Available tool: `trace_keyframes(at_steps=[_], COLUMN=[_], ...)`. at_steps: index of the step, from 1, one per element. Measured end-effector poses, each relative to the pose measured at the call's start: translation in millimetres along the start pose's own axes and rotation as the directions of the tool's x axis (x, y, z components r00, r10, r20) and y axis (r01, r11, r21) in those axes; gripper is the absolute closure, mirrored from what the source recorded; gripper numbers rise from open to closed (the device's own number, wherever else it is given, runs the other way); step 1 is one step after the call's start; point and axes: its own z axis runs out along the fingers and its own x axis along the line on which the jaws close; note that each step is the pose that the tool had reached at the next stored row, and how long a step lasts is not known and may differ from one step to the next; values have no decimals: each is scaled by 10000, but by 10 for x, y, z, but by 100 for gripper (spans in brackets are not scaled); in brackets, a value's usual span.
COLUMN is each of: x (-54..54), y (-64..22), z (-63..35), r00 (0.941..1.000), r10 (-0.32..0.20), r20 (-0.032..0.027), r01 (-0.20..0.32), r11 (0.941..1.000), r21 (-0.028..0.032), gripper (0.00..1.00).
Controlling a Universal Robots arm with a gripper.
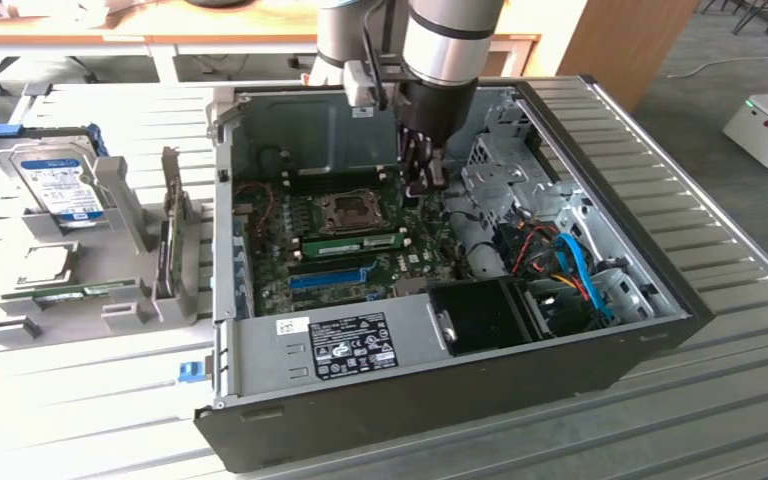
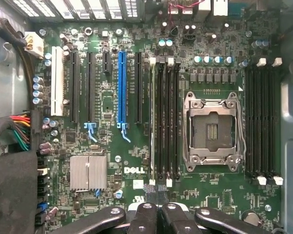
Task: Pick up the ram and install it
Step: 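Press down the ram until it locks into place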
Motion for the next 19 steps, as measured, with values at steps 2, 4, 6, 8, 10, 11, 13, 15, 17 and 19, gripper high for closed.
trace_keyframes(at_steps=[2, 4, 6, 8, 10, 11, 13, 15, 17, 19], x=[0, 0, 0, 0, 0, 0, 0, 0, 0, 0], y=[0, -1, -1, -2, -3, -3, -4, -4, -5, -5], z=[18, 37, 57, 77, 96, 107, 125, 143, 161, 179], r00=[10000, 10000, 10000, 10000, 10000, 10000, 10000, 10000, 10000, 10000], r10=[0, 0, 0, 1, 1, 1, 1, 1, 1, 1], r20=[-1, -1, -1, -1, -1, -1, -1, -1, -1, -1], r01=[0, 0, 0, -1, -1, -1, -1, -1, -1, -1], r11=[10000, 10000, 10000, 10000, 10000, 10000, 10000, 10000, 10000, 10000], r21=[0, 0, 0, 0, 0, 0, 0, 0, 0, 0], gripper=[89, 89, 89, 89, 89, 89, 89, 89, 89, 89])
